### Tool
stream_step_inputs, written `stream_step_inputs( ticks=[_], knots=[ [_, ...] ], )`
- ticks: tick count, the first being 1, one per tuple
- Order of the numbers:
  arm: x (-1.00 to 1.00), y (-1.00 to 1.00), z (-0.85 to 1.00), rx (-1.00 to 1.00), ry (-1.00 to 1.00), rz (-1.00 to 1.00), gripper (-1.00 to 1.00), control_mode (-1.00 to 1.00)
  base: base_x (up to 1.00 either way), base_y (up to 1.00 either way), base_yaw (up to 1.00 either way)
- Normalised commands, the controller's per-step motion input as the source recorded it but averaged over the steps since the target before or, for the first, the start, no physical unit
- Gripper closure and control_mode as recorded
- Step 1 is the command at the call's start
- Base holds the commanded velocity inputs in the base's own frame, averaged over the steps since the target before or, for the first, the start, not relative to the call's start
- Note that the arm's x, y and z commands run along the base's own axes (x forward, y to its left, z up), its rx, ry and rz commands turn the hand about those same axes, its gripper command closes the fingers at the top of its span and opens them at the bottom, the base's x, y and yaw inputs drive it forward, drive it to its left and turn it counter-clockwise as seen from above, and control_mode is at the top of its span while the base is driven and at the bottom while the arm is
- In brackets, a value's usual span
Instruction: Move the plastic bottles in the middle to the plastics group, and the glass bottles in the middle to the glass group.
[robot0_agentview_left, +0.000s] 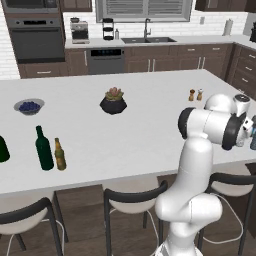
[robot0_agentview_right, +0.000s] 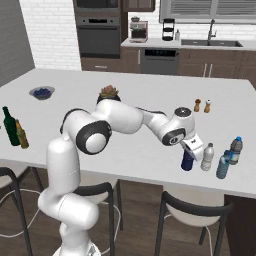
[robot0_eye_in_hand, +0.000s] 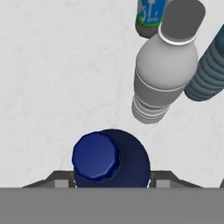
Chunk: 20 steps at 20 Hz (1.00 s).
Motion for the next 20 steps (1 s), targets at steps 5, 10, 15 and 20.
stream_step_inputs(
  ticks=[5, 10, 15, 20],
  knots=[
    [0.0, 0.0, -0.21, 0.0, -0.08, 0.0, 1.0, -1.0, 0.0, 0.0, 0.0],
    [0.0, 0.0, -0.01, 0.0, -0.16, 0.01, 1.0, -1.0, 0.0, 0.0, 0.0],
    [0.0, 0.0, 0.0, 0.0, -0.03, 0.01, 1.0, -1.0, 0.0, 0.0, 0.0],
    [0.0, -0.01, -0.03, 0.0, 0.02, 0.0, 1.0, -1.0, 0.0, 0.0, 0.0]
  ],
)
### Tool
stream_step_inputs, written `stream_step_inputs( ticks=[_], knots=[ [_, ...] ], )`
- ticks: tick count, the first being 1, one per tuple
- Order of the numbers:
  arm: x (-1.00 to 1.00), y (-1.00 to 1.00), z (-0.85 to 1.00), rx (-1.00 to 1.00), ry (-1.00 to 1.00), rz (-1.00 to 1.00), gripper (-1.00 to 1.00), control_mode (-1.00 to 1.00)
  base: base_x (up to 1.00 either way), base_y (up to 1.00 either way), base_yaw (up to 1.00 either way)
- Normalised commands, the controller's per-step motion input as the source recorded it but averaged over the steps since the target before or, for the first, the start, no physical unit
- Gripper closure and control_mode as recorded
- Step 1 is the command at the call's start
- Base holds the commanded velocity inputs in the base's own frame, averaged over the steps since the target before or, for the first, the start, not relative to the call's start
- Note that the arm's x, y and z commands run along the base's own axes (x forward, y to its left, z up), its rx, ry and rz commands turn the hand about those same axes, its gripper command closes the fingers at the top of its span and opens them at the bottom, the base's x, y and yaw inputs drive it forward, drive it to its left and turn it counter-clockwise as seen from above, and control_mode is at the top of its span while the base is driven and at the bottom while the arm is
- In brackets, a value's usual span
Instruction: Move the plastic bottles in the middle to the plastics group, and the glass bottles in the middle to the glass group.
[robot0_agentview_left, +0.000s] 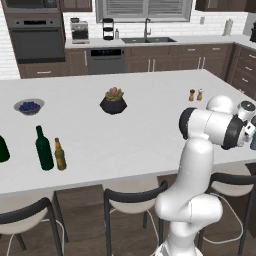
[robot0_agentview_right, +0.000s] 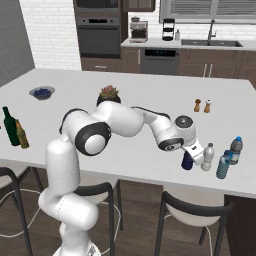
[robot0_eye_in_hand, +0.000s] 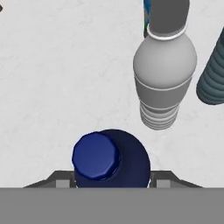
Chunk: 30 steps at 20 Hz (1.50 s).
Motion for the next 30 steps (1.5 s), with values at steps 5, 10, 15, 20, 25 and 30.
stream_step_inputs(
  ticks=[5, 10, 15, 20, 25, 30],
  knots=[
    [0.0, 0.0, -0.03, 0.0, 0.01, 0.0, 1.0, -1.0, 0.0, 0.0, 0.0],
    [0.0, 0.0, 0.0, 0.0, 0.0, 0.0, -1.0, -1.0, 0.0, 0.0, 0.0],
    [0.0, 0.0, 0.04, -0.01, 0.0, 0.0, -1.0, -1.0, 0.0, 0.0, 0.0],
    [0.0, 0.03, 0.04, -0.04, 0.0, 0.0, -1.0, -1.0, 0.0, 0.0, 0.0],
    [-0.08, 0.06, 0.14, -0.05, 0.0, 0.0, -1.0, -1.0, 0.0, 0.0, 0.0],
    [-0.51, 0.36, 0.56, -0.05, -0.05, 0.0, -1.0, -1.0, 0.0, 0.0, 0.0]
  ],
)
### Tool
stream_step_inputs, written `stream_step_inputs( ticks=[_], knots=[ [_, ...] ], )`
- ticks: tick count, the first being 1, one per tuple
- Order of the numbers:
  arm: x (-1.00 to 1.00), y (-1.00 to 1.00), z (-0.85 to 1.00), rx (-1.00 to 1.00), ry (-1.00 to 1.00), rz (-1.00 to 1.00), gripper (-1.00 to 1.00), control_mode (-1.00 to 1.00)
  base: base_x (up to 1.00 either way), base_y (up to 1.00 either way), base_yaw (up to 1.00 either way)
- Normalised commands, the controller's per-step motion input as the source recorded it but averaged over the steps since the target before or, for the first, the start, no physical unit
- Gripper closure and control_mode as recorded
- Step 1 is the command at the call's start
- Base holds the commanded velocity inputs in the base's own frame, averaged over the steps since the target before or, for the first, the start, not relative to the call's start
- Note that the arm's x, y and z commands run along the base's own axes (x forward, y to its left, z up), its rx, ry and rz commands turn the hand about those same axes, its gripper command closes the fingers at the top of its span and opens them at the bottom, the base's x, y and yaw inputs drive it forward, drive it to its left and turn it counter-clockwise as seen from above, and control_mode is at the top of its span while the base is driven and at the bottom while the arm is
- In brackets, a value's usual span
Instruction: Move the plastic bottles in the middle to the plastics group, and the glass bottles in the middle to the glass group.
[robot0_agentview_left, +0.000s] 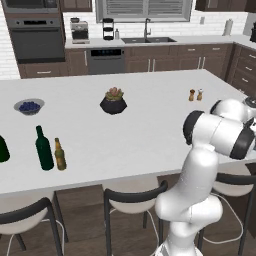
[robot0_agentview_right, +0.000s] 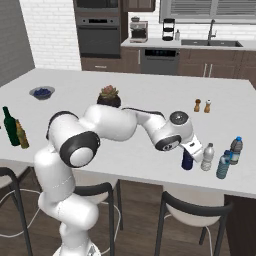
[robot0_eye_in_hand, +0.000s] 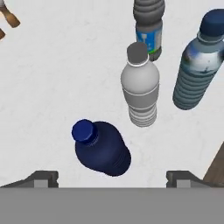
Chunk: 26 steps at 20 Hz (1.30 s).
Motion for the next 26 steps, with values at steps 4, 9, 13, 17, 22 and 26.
stream_step_inputs(
  ticks=[4, 9, 13, 17, 22, 26],
  knots=[
    [-0.42, 0.43, 0.79, -0.02, -0.04, 0.04, -1.0, -1.0, 0.0, 0.0, 0.0],
    [-0.35, 0.61, 0.78, -0.03, -0.08, 0.05, -1.0, -1.0, 0.0, 0.0, 0.0],
    [-0.53, 0.49, 0.65, 0.0, -0.03, 0.09, -1.0, -1.0, 0.0, 0.0, 0.0],
    [-0.77, 0.64, 0.39, -0.04, 0.0, 0.19, -1.0, -1.0, 0.0, 0.0, 0.0],
    [-0.82, 0.8, 0.15, -0.07, 0.01, 0.33, -1.0, -1.0, 0.0, 0.0, 0.0],
    [-0.98, 0.95, 0.03, -0.1, 0.0, 0.4, -1.0, -1.0, 0.0, 0.0, 0.0]
  ],
)
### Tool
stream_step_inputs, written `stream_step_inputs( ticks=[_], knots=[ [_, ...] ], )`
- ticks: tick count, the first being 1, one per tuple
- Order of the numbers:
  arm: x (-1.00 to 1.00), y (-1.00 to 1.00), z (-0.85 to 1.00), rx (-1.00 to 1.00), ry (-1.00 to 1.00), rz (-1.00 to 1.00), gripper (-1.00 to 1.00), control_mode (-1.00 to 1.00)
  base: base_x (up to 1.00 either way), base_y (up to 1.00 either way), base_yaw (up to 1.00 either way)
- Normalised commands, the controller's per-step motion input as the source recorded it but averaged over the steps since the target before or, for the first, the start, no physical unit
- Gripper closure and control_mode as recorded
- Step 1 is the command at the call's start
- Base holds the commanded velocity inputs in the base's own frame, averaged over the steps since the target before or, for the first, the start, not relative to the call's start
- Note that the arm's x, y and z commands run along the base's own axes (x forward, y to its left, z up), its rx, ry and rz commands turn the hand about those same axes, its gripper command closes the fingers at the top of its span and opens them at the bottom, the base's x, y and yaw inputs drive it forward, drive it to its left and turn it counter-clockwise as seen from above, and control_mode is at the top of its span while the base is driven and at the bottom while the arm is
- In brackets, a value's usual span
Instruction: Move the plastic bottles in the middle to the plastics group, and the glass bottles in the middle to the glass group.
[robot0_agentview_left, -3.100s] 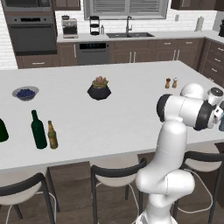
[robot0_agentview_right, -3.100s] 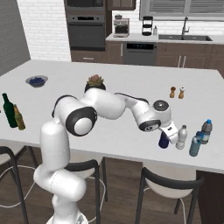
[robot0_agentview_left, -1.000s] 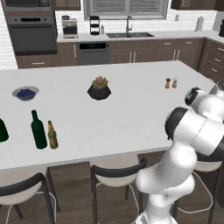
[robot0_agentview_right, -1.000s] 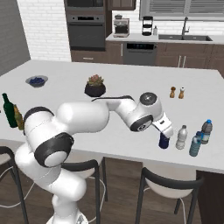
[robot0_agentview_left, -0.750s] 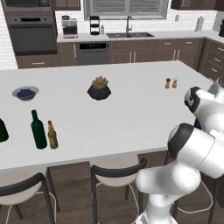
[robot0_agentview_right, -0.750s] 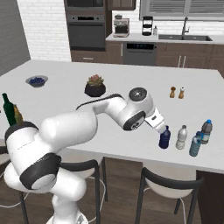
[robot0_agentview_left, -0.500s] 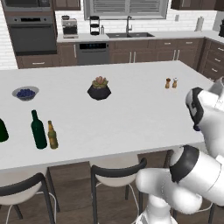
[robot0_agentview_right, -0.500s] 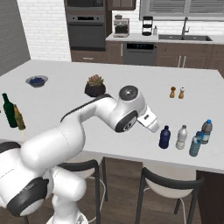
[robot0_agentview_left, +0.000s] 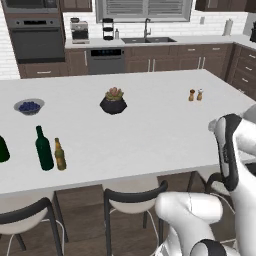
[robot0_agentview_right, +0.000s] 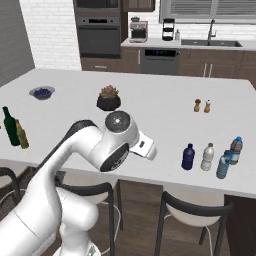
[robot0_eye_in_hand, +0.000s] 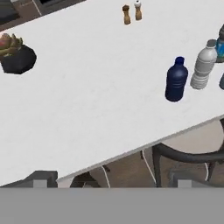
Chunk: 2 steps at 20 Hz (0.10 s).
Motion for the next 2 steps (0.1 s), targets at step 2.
stream_step_inputs(
  ticks=[2],
  knots=[
    [-1.0, 1.0, 0.02, -0.13, -0.03, 0.4, -1.0, -1.0, 0.0, 0.0, 0.0]
  ],
)
